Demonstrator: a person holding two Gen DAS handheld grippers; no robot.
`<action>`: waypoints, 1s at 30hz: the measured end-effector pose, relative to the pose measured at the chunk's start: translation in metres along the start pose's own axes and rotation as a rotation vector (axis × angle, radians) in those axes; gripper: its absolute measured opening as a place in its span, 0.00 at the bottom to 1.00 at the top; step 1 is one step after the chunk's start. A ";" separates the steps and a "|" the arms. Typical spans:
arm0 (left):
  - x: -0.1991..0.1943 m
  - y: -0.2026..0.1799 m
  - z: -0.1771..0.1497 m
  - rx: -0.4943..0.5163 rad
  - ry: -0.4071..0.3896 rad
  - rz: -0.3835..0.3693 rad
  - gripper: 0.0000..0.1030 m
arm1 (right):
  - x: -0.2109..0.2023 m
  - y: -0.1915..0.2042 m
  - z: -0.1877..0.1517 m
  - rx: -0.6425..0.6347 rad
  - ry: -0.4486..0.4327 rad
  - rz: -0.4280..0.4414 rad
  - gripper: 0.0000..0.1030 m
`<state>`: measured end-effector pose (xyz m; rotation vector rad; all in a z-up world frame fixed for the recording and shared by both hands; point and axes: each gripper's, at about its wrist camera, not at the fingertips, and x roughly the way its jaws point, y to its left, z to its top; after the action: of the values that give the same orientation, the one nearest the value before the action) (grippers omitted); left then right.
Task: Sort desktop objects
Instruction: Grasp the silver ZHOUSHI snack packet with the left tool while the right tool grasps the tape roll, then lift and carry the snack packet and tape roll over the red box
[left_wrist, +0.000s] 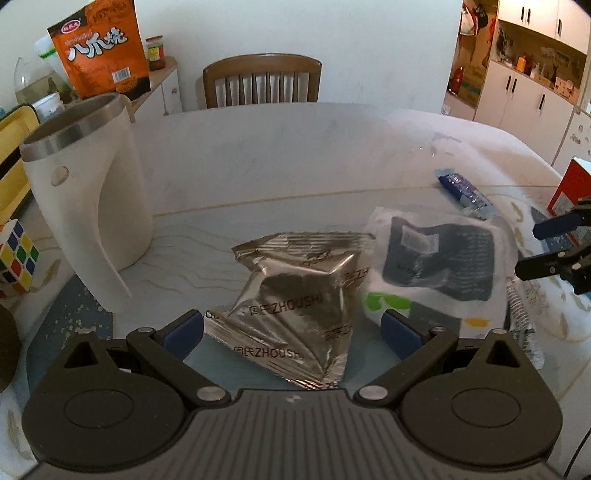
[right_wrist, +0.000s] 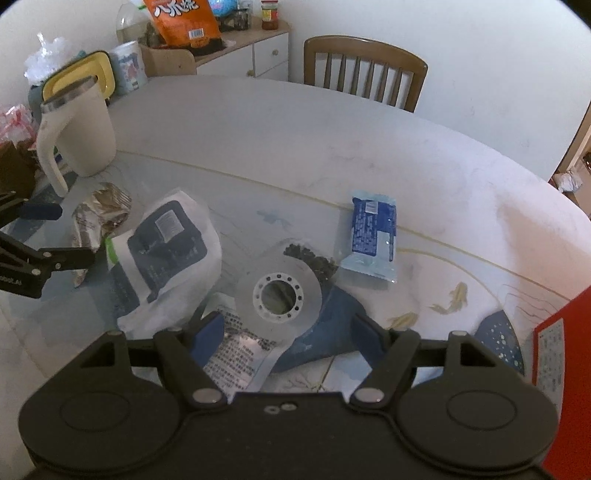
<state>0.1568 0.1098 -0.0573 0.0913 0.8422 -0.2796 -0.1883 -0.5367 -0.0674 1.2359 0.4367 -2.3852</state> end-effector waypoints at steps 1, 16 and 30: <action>0.002 0.001 0.000 0.006 0.001 0.000 1.00 | 0.003 0.001 0.001 -0.001 0.003 -0.004 0.72; 0.020 0.003 0.002 0.027 0.009 -0.022 0.99 | 0.031 0.008 0.011 -0.004 0.036 -0.033 0.70; 0.023 0.003 0.007 0.023 -0.004 -0.019 0.77 | 0.034 0.006 0.011 0.013 0.049 -0.044 0.57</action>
<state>0.1770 0.1068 -0.0696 0.1041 0.8363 -0.3072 -0.2105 -0.5540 -0.0897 1.3056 0.4693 -2.4022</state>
